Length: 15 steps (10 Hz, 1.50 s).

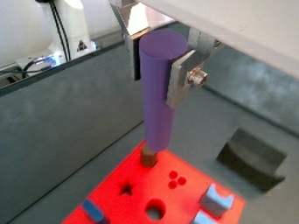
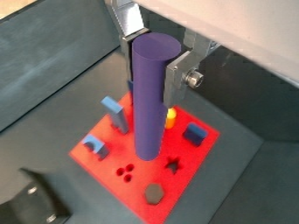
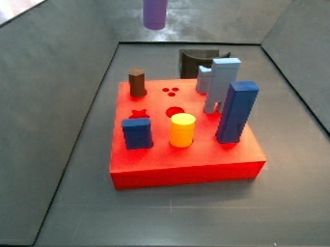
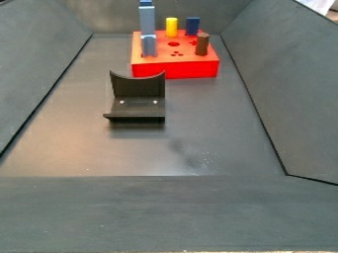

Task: Pick up the round object. Move up. Place the round object on the fixture. Regrasp the round object. Move to above the board. Insert the round object.
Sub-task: Move to above the board, then insert the round object.

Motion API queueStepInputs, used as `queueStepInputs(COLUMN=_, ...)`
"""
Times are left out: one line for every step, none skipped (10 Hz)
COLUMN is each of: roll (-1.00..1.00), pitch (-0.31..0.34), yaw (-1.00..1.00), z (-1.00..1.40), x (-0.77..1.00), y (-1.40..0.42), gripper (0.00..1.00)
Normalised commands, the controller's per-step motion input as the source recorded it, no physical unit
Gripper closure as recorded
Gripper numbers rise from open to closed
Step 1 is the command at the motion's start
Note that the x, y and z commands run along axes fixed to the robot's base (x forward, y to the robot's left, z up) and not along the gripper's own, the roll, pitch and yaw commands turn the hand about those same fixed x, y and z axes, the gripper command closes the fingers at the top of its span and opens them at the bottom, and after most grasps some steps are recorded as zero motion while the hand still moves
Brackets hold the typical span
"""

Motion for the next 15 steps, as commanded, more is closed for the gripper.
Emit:
queueStepInputs(roll=-0.31, pitch=-0.043, yaw=-0.03, z=0.00, x=-0.04, y=0.01, gripper=1.00)
queueStepInputs(roll=0.00, pitch=0.001, yaw=0.00, z=-0.07, x=0.00, y=0.00, gripper=1.00)
queueStepInputs(roll=0.04, pitch=0.000, yaw=0.00, z=0.00, x=0.00, y=-0.08, gripper=1.00)
queueStepInputs(roll=-0.20, pitch=-0.091, yaw=-0.06, z=-0.26, x=0.15, y=0.09, gripper=1.00)
queueStepInputs(roll=-0.20, pitch=-0.151, yaw=-0.09, z=-0.46, x=0.95, y=0.00, gripper=1.00)
queueStepInputs(roll=-0.23, pitch=-0.107, yaw=-0.17, z=-0.47, x=0.95, y=0.00, gripper=1.00)
queueStepInputs(roll=-0.15, pitch=-0.084, yaw=-0.22, z=-0.73, x=0.89, y=0.00, gripper=1.00)
queueStepInputs(roll=0.00, pitch=-0.029, yaw=-0.17, z=-0.96, x=0.56, y=-0.07, gripper=1.00)
queueStepInputs(roll=0.10, pitch=0.000, yaw=-0.11, z=-1.00, x=0.06, y=-0.13, gripper=1.00)
queueStepInputs(roll=0.03, pitch=-0.056, yaw=-0.17, z=-1.00, x=-0.01, y=-0.15, gripper=1.00)
queueStepInputs(roll=0.00, pitch=-0.093, yaw=-0.18, z=-0.83, x=-0.04, y=-0.08, gripper=1.00)
queueStepInputs(roll=-0.05, pitch=-0.059, yaw=-0.24, z=-0.74, x=-0.03, y=0.00, gripper=1.00)
queueStepInputs(roll=-0.10, pitch=-0.043, yaw=-0.30, z=-0.70, x=-0.14, y=0.01, gripper=1.00)
queueStepInputs(roll=-0.19, pitch=-0.129, yaw=-0.28, z=-0.57, x=-0.21, y=0.04, gripper=1.00)
queueStepInputs(roll=-0.21, pitch=-0.167, yaw=-0.24, z=-0.27, x=-0.35, y=0.00, gripper=1.00)
